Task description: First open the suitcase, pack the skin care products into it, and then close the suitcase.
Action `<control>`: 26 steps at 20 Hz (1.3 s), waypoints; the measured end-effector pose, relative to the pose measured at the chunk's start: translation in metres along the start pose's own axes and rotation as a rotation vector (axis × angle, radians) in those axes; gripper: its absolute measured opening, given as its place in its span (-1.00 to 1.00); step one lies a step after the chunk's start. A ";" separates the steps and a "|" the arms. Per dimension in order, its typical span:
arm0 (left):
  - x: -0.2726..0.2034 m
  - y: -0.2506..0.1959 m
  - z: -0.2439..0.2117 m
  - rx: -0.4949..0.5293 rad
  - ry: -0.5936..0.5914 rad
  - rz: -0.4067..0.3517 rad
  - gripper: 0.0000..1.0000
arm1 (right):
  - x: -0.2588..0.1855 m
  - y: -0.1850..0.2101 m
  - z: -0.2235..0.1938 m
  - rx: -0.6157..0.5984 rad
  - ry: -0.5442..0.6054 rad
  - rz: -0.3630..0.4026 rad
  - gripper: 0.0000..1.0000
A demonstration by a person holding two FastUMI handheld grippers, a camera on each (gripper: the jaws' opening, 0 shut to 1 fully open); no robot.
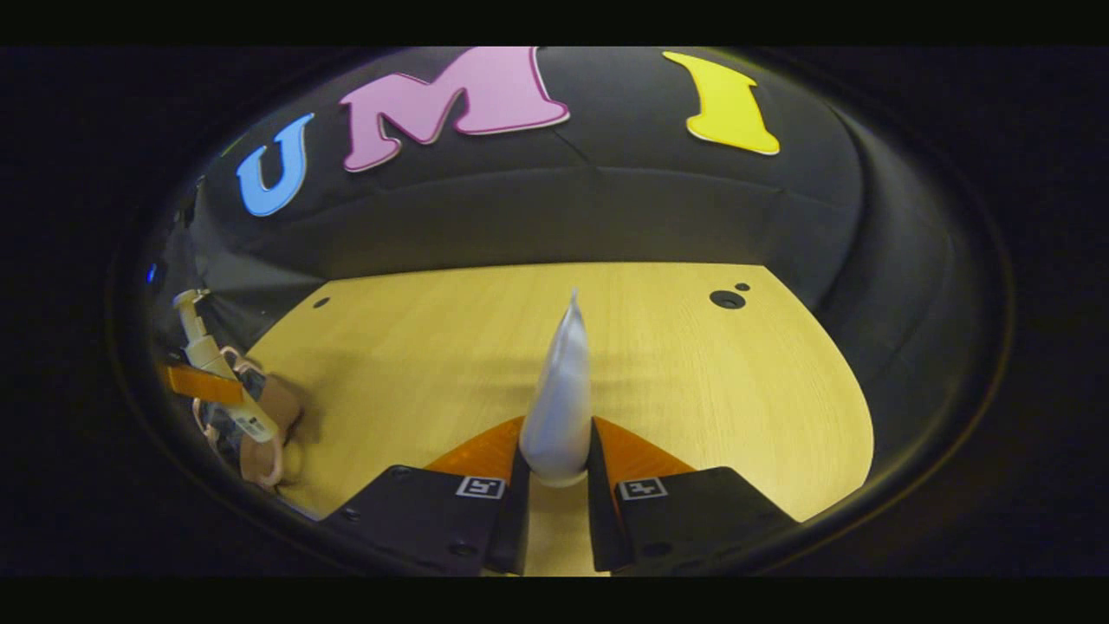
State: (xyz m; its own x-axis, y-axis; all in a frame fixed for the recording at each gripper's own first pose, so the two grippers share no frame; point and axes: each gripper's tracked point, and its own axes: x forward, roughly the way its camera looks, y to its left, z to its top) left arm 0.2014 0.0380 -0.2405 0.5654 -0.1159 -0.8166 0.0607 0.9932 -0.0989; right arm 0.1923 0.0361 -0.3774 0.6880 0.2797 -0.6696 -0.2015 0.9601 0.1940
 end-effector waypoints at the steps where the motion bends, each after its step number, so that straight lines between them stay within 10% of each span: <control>1: -0.019 0.022 -0.018 0.028 0.049 0.025 0.14 | -0.012 0.013 0.004 0.000 -0.010 0.034 -0.36; 14: -0.022 0.172 -0.196 0.072 0.713 0.218 0.14 | -0.108 0.151 0.007 -0.031 -0.054 0.282 -0.36; 19: -0.015 0.189 -0.213 0.060 0.690 0.236 0.24 | -0.124 0.184 -0.009 -0.050 -0.006 0.305 -0.36; 22: -0.026 0.192 -0.200 0.087 0.608 0.242 0.84 | -0.129 0.209 -0.011 -0.072 0.005 0.323 -0.36; 26: -0.055 0.190 -0.172 0.098 0.399 0.221 0.94 | -0.129 0.266 -0.018 -0.061 0.064 0.411 -0.44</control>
State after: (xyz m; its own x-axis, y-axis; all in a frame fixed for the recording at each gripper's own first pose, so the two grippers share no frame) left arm 0.0404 0.2320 -0.3123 0.2145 0.1242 -0.9688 0.0628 0.9881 0.1406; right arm 0.0372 0.2552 -0.2526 0.4972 0.6374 -0.5887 -0.4926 0.7659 0.4132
